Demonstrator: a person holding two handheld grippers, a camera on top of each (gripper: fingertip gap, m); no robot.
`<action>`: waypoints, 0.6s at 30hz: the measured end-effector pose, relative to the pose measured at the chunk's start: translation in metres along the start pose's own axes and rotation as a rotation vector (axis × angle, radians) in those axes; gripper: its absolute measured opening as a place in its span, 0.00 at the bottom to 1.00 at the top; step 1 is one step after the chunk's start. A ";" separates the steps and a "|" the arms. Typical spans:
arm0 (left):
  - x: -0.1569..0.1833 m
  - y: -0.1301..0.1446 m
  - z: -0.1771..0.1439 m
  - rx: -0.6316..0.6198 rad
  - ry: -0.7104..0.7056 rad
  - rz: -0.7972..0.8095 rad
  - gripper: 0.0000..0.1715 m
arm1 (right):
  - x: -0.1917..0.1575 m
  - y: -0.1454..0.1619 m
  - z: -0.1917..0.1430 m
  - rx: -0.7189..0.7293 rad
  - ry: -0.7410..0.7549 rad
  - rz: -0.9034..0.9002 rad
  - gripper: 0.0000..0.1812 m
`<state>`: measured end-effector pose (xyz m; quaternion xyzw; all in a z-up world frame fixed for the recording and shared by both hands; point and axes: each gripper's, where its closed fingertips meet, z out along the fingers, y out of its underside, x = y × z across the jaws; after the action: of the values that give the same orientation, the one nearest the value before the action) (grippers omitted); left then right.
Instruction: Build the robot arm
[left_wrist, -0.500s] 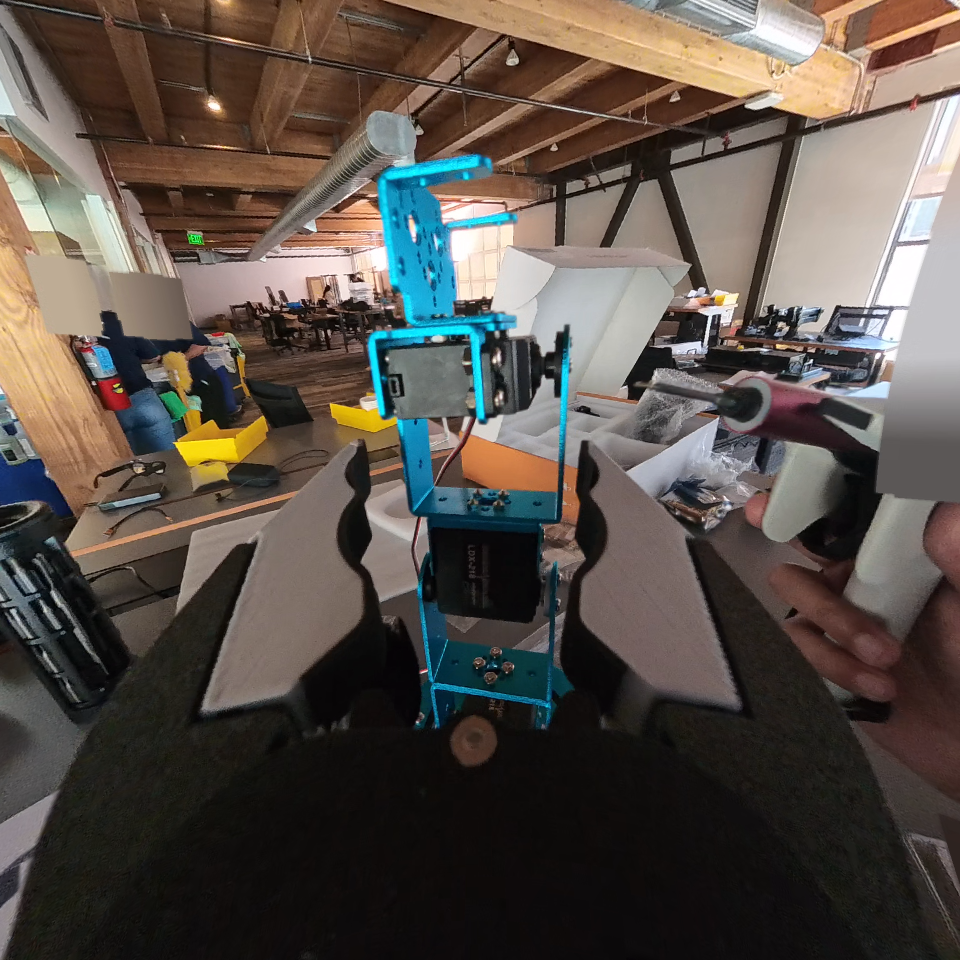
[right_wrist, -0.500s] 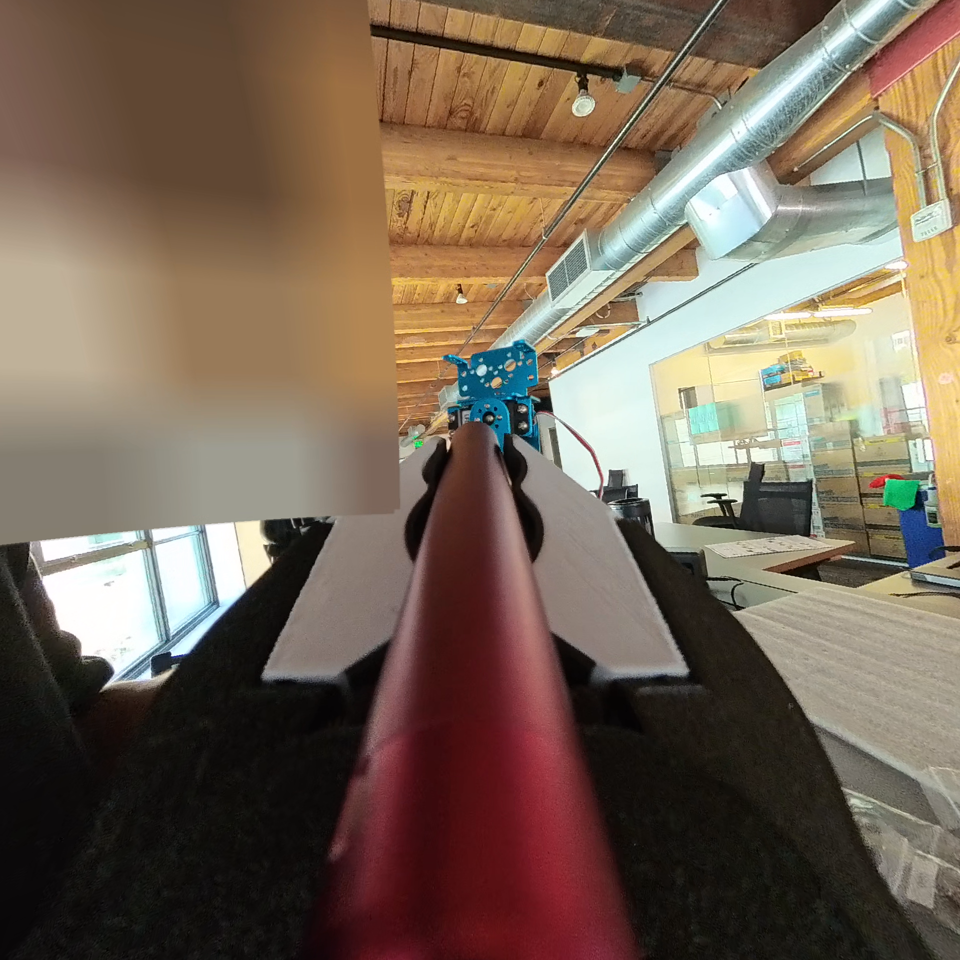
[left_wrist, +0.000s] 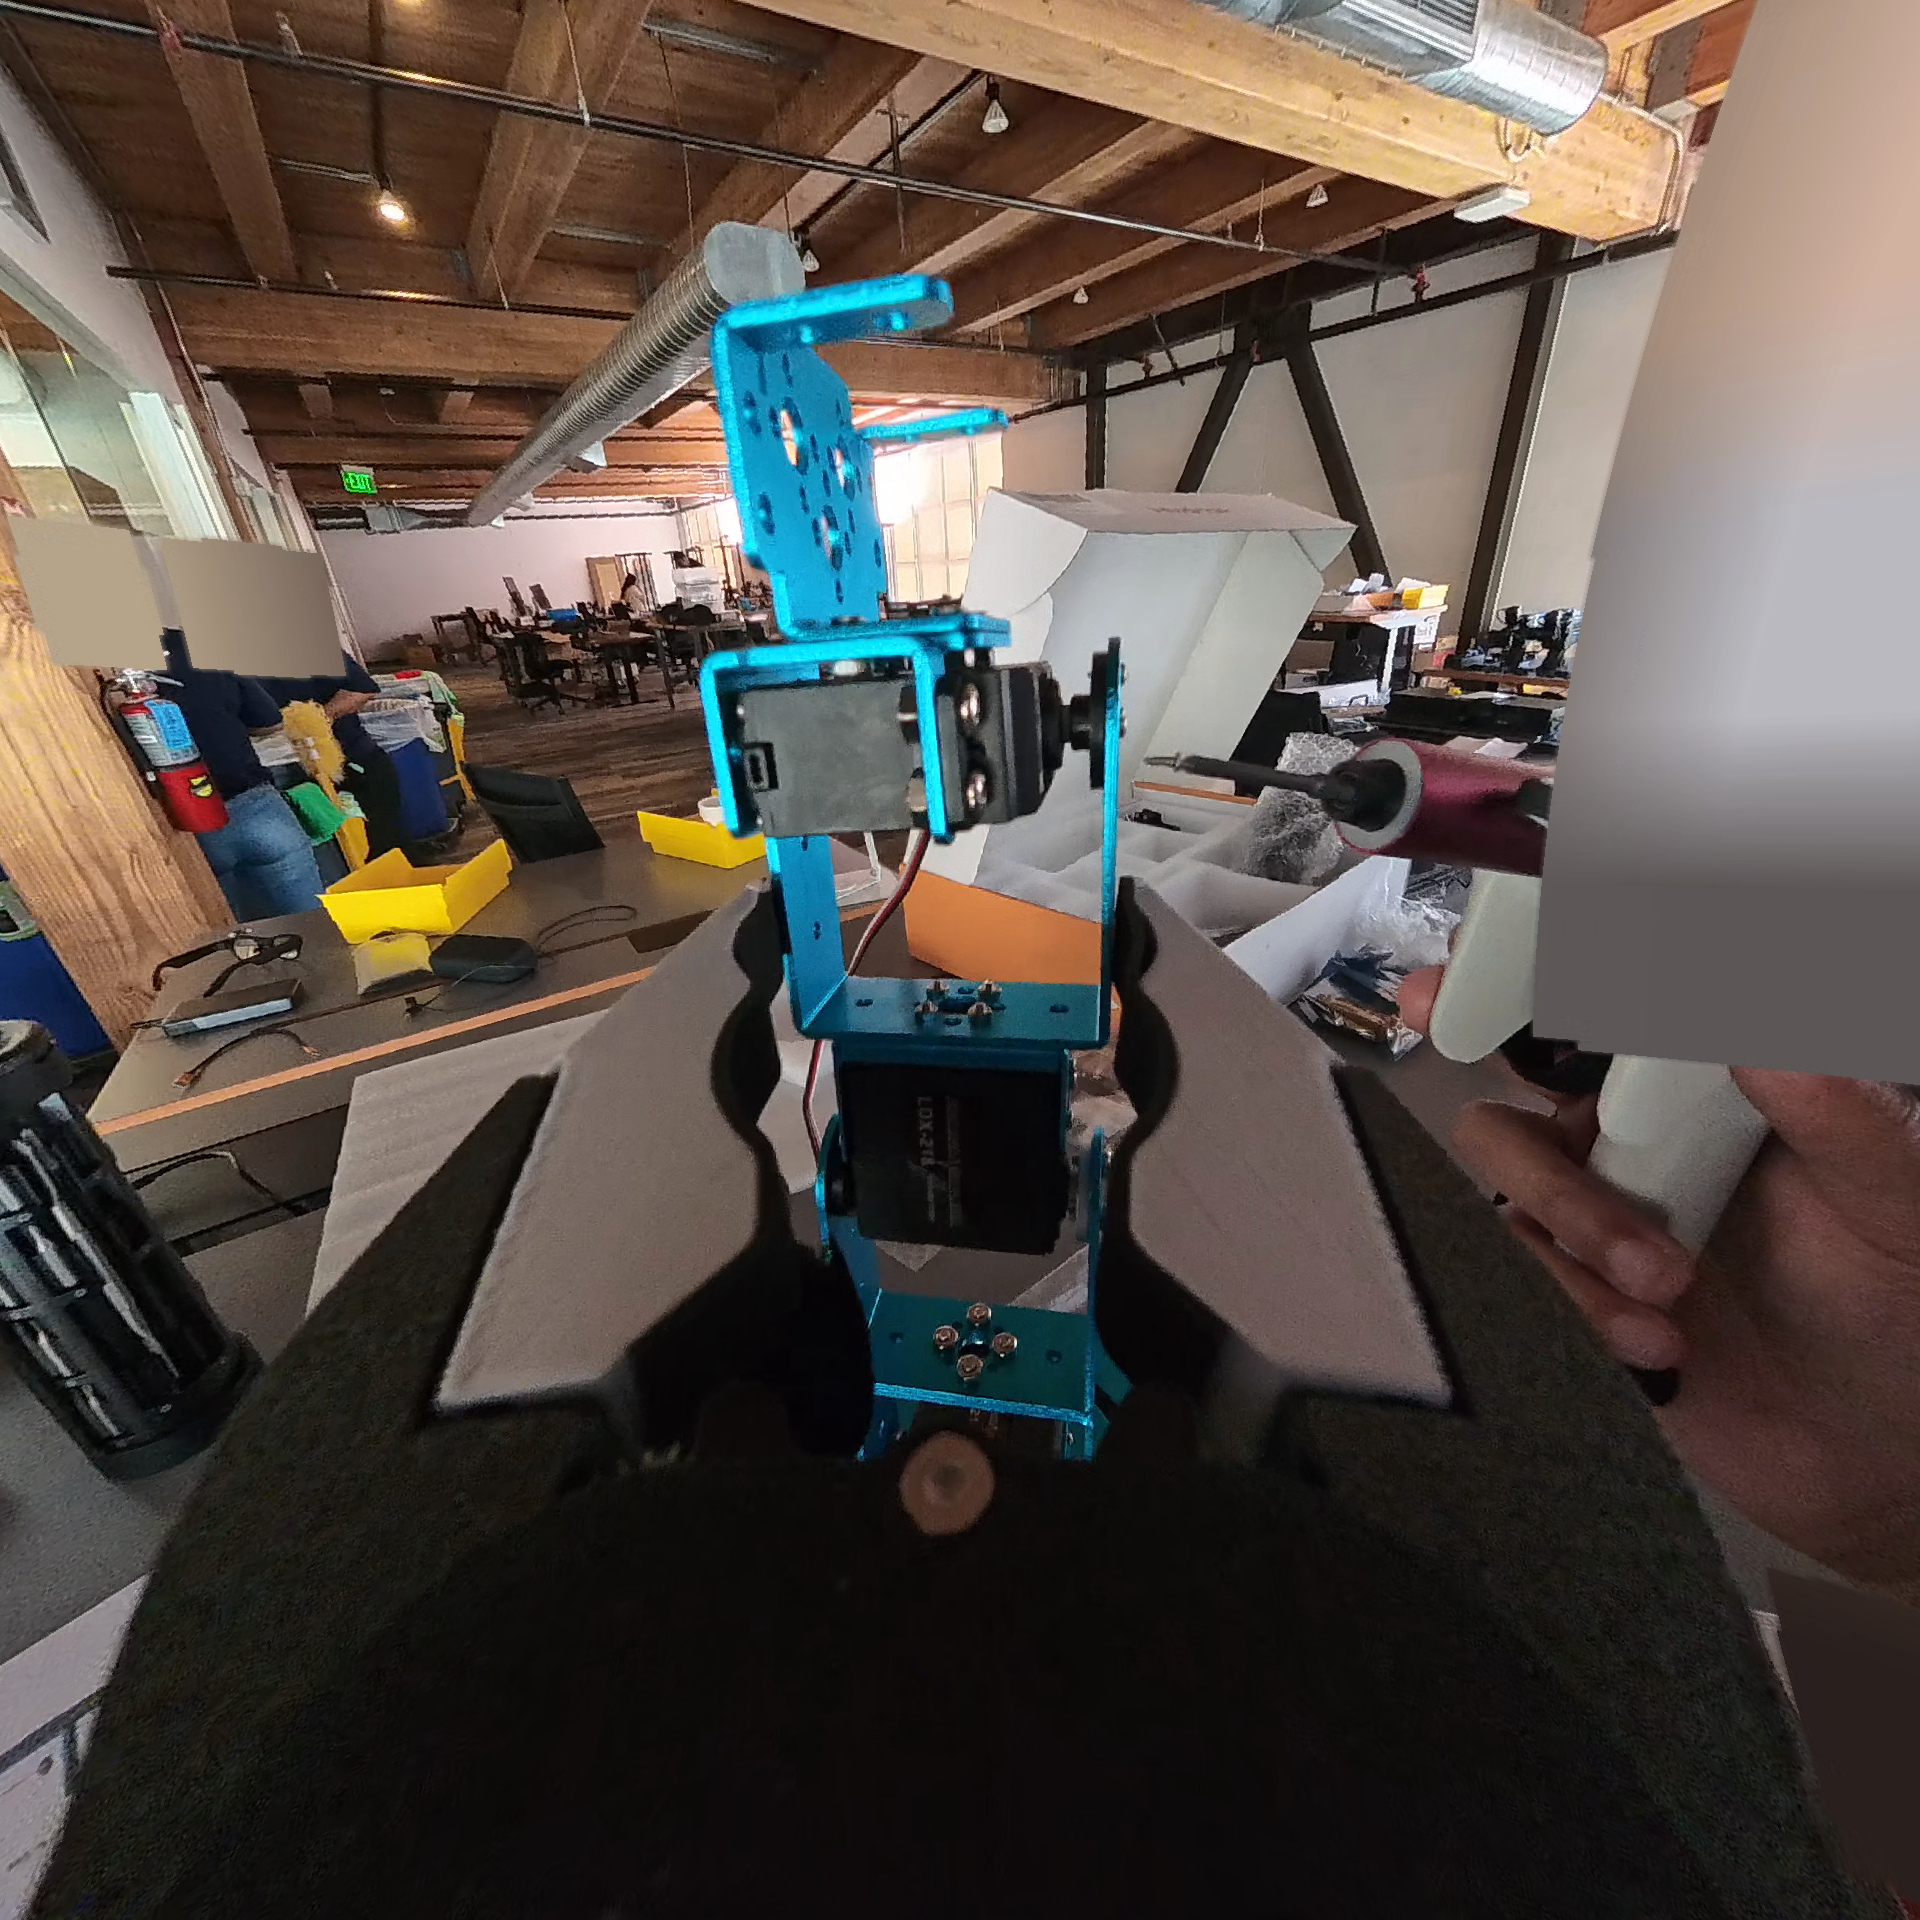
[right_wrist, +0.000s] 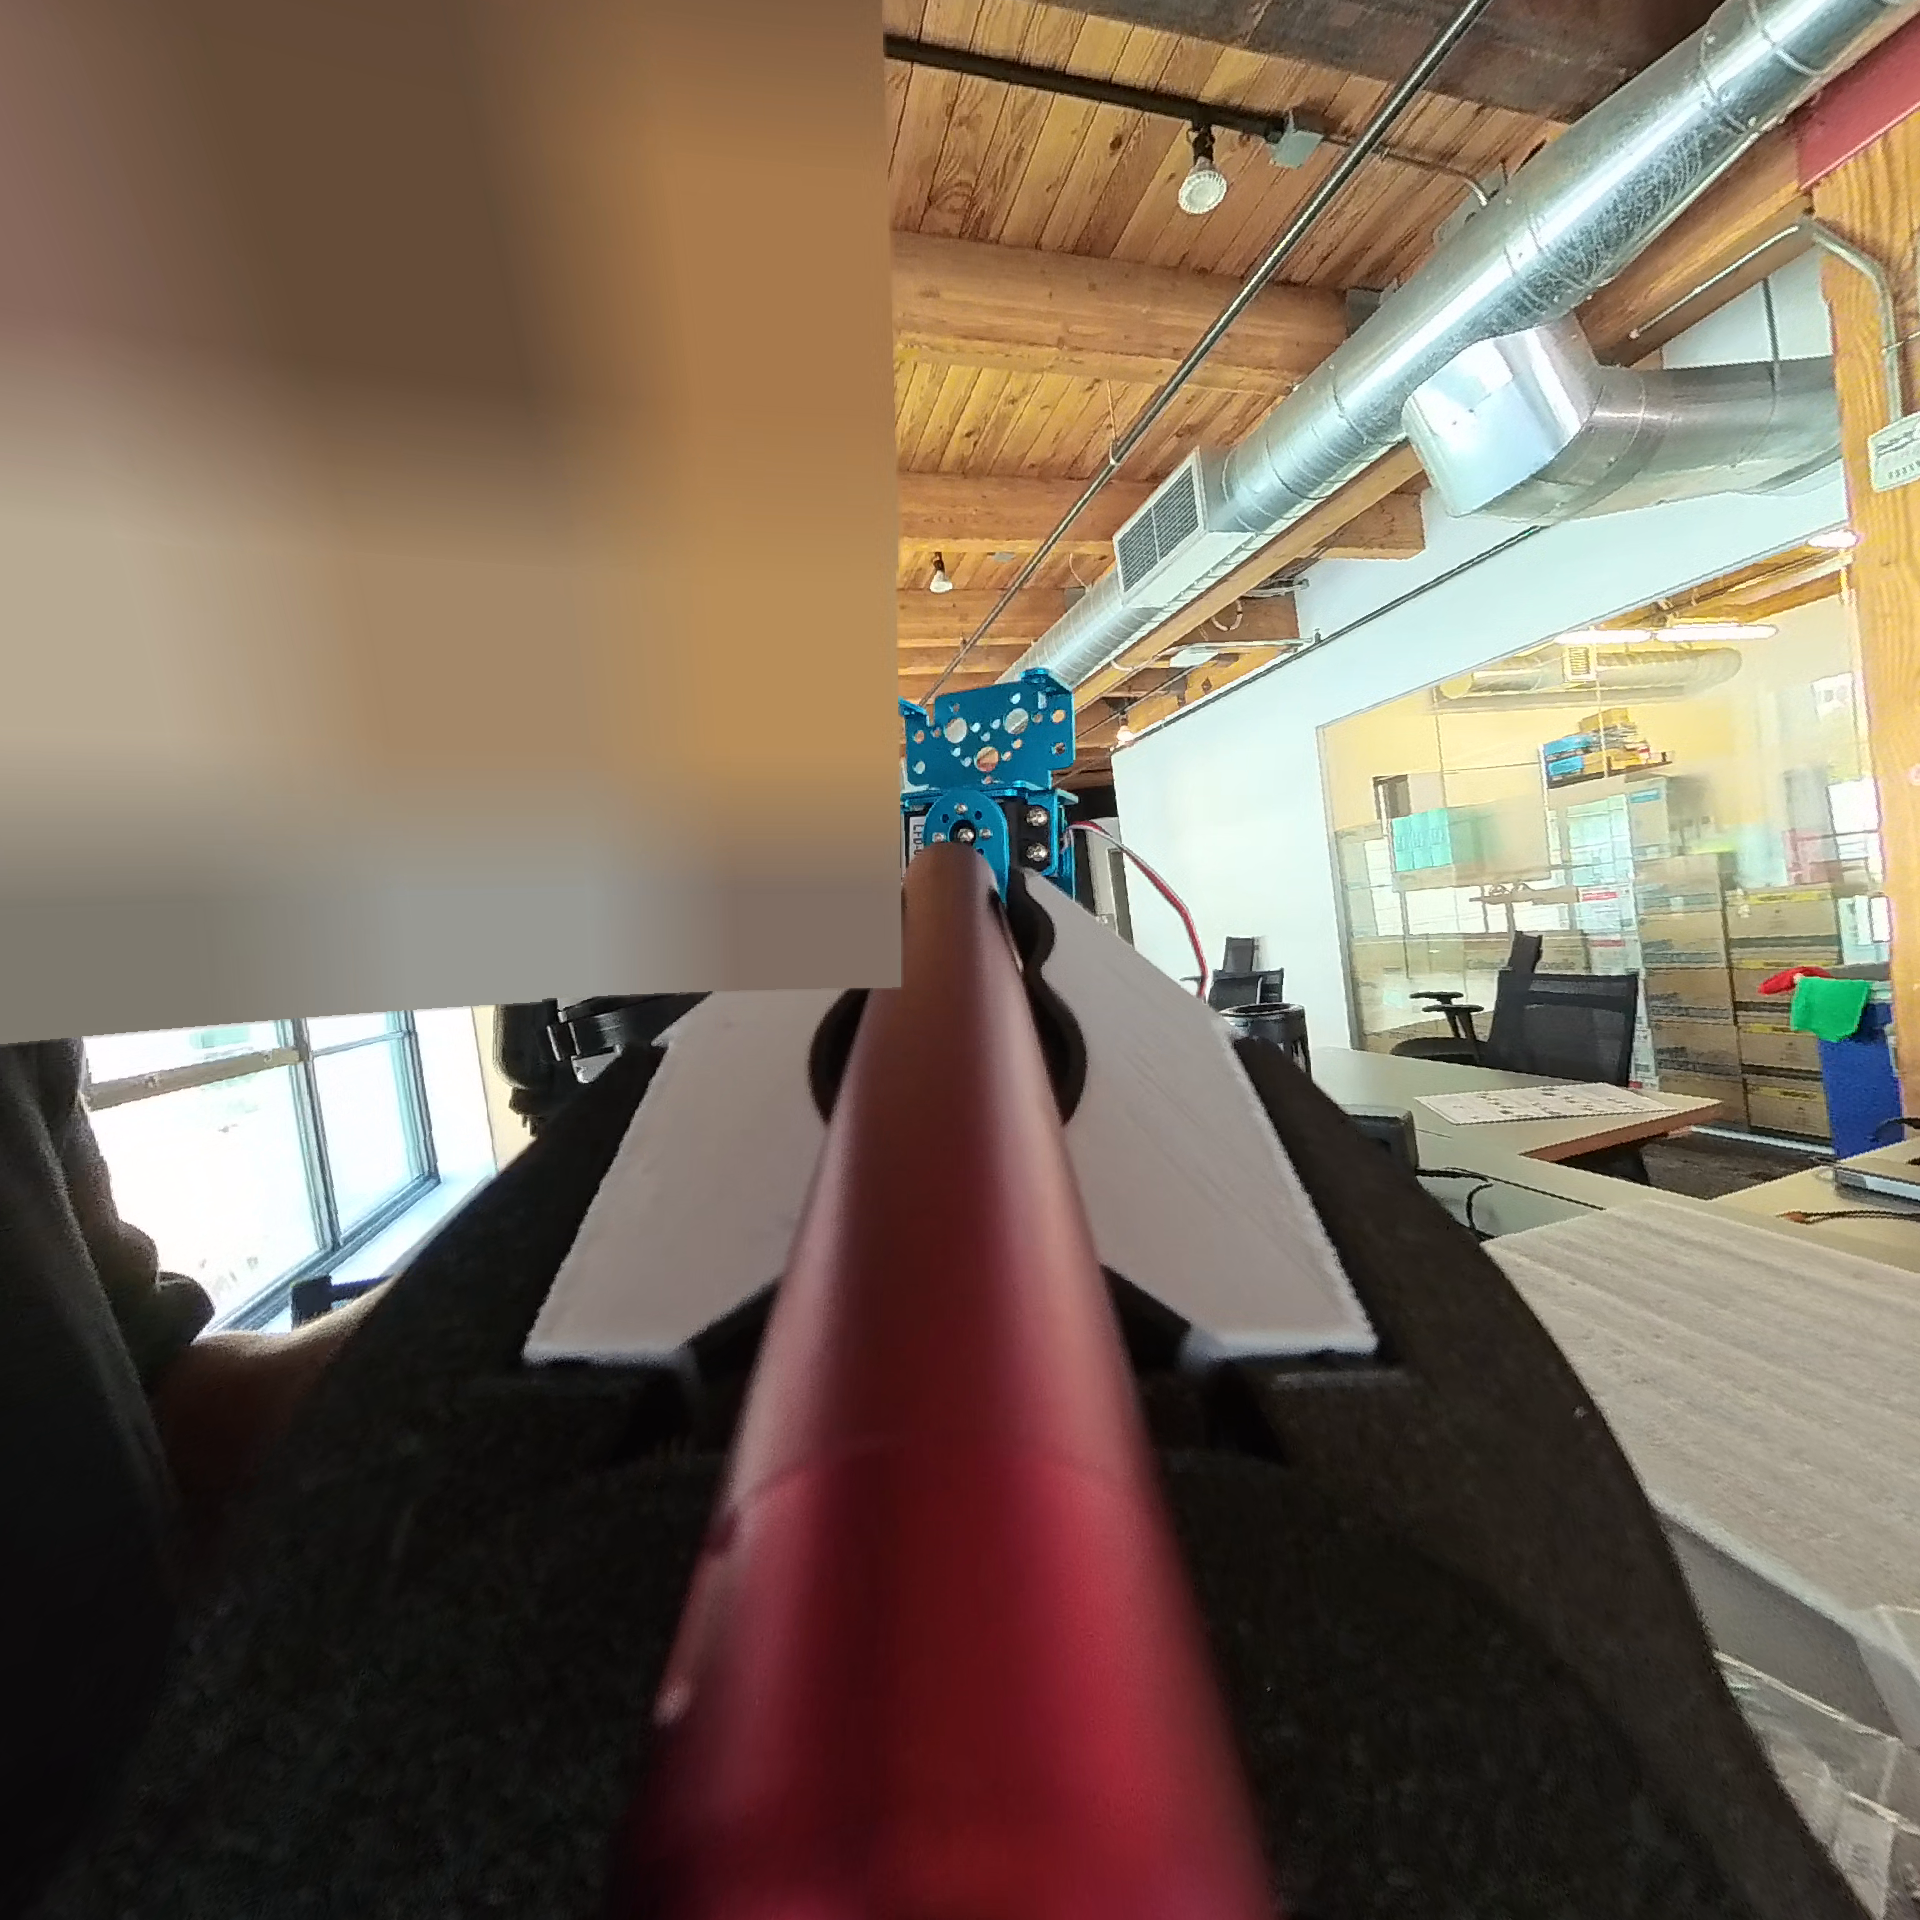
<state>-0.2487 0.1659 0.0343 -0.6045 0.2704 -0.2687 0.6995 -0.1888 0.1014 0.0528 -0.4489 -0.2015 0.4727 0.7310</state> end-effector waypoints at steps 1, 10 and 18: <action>0.000 0.000 0.000 0.003 0.000 -0.001 0.37 | 0.000 0.000 0.001 -0.003 -0.003 0.002 0.12; 0.000 0.000 0.002 0.005 0.003 0.000 0.37 | 0.005 0.003 0.005 -0.025 0.007 -0.008 0.12; 0.000 0.000 0.000 0.010 -0.008 0.008 0.37 | 0.004 0.003 0.006 -0.033 0.015 -0.032 0.12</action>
<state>-0.2484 0.1659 0.0346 -0.6011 0.2689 -0.2646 0.7046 -0.1919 0.1082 0.0529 -0.4614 -0.2107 0.4542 0.7324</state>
